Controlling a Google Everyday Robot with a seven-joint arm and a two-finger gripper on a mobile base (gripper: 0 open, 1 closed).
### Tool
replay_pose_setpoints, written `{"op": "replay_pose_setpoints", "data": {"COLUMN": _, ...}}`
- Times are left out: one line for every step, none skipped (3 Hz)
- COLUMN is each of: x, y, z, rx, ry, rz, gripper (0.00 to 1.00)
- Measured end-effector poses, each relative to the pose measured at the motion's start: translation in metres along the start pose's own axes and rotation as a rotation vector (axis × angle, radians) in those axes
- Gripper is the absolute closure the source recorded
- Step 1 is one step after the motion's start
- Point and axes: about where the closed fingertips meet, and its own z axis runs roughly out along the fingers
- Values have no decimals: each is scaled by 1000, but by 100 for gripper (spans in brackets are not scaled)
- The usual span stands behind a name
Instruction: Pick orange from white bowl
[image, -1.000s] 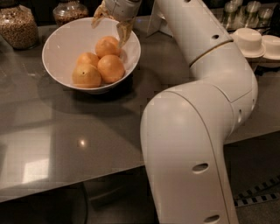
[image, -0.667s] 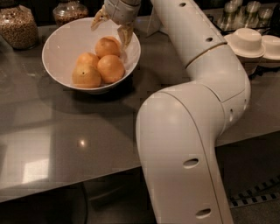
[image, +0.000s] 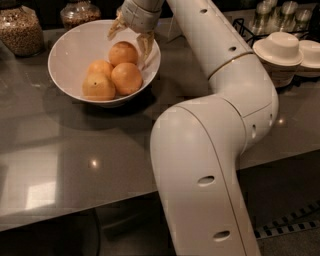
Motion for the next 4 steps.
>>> {"op": "replay_pose_setpoints", "data": {"x": 3, "y": 2, "z": 10, "rx": -14, "ry": -5, "rz": -6, "gripper": 32}}
{"op": "replay_pose_setpoints", "data": {"x": 3, "y": -1, "z": 21, "rx": -20, "ry": -14, "rz": -10, "gripper": 32}}
{"op": "replay_pose_setpoints", "data": {"x": 1, "y": -6, "z": 28, "rx": -18, "ry": -23, "rz": -15, "gripper": 31}}
{"op": "replay_pose_setpoints", "data": {"x": -2, "y": -10, "z": 36, "rx": -17, "ry": -40, "rz": -13, "gripper": 34}}
